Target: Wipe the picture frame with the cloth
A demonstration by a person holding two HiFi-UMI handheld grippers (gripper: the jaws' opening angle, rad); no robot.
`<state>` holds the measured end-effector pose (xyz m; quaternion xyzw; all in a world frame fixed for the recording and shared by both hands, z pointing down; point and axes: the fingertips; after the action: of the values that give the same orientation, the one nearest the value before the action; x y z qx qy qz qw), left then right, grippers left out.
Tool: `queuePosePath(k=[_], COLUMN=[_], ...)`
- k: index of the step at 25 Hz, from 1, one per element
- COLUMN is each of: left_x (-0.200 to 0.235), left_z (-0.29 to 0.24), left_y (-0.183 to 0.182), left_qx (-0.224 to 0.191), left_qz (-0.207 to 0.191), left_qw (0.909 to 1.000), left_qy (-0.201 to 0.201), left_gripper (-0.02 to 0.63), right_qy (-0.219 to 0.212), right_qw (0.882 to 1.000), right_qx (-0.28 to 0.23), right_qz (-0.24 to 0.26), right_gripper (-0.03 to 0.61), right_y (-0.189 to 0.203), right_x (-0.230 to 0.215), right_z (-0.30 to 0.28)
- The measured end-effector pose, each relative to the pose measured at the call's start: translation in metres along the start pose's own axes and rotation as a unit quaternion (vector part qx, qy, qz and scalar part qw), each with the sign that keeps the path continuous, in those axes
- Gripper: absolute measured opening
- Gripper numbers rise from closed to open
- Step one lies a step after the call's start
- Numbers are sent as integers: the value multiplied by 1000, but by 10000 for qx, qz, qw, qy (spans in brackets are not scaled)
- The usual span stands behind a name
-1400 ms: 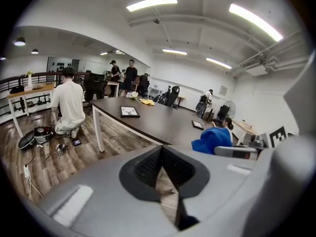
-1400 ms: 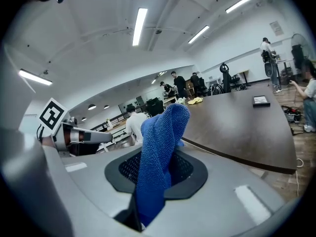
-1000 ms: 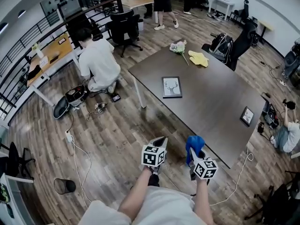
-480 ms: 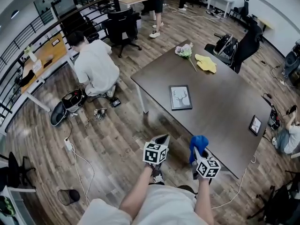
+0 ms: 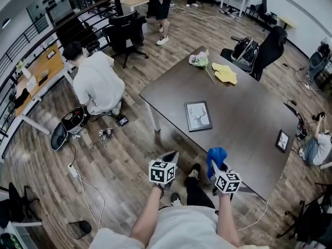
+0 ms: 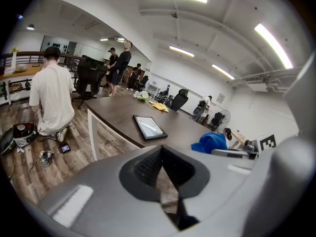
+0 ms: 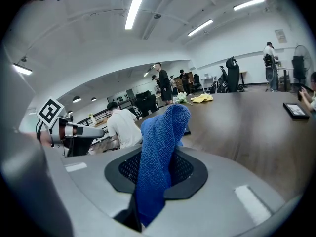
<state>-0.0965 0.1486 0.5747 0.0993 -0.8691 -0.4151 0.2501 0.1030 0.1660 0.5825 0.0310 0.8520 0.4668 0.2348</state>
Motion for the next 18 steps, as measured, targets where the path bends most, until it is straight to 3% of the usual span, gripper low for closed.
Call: queuePosePath(k=[6,18], left_x=[33,56], left_z=[-24,-130], left_y=[-25,-73], left_qx=[1,624], left_qz=[-13,-178], left_qw=[10000,9979], left_qy=[-95,11], left_gripper=[54,54], right_qy=[-150,-190], right_qw=[9998,9993], right_qx=[-1,301], right_qz=[89,-75], right_gripper=[81,81], right_y=[-33,-88], right_x=[-4,-55], right_z=[-58,-157])
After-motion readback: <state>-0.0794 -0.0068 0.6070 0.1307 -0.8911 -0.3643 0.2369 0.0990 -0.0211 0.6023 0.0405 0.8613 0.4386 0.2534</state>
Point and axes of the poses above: the fingertips, and each gripper's own axes: z backward along the fingers, x to its left, y out of its underside, and after that the axes turned 3 degrees about -z, right-handed
